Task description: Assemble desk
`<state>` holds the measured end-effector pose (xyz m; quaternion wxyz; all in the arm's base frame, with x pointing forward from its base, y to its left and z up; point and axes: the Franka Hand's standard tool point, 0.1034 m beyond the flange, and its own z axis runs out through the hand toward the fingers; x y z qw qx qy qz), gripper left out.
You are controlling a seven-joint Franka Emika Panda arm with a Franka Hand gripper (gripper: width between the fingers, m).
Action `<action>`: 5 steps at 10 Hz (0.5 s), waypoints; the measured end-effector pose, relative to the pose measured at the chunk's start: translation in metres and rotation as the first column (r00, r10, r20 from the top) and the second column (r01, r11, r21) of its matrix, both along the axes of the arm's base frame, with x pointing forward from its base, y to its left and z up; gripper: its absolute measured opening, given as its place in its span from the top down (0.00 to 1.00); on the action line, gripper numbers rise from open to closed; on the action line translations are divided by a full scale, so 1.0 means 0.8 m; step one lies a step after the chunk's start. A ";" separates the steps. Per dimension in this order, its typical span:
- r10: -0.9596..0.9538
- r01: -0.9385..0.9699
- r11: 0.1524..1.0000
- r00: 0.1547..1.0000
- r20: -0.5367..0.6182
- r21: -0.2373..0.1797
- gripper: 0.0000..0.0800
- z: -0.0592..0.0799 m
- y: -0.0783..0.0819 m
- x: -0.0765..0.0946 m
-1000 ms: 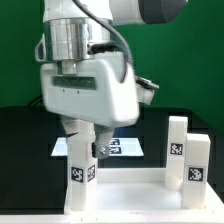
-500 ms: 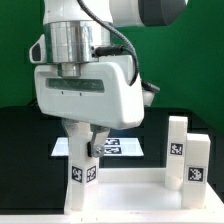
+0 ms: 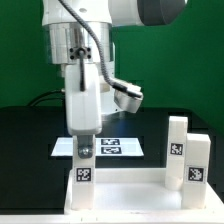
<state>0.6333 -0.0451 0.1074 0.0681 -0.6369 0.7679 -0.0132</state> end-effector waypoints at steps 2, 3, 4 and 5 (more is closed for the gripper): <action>-0.146 0.146 0.989 0.989 -0.005 0.023 0.63 0.000 -0.001 -0.001; -0.155 0.155 0.988 0.988 -0.008 0.022 0.63 0.000 -0.002 -0.001; -0.154 0.154 0.988 0.988 -0.007 0.023 0.63 -0.001 -0.002 -0.001; -0.149 0.149 0.989 0.989 -0.005 0.023 0.51 0.001 -0.001 0.000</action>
Offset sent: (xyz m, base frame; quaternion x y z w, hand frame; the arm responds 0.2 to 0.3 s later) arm 0.0000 0.0000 0.0000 0.0000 0.0000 0.0650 0.9979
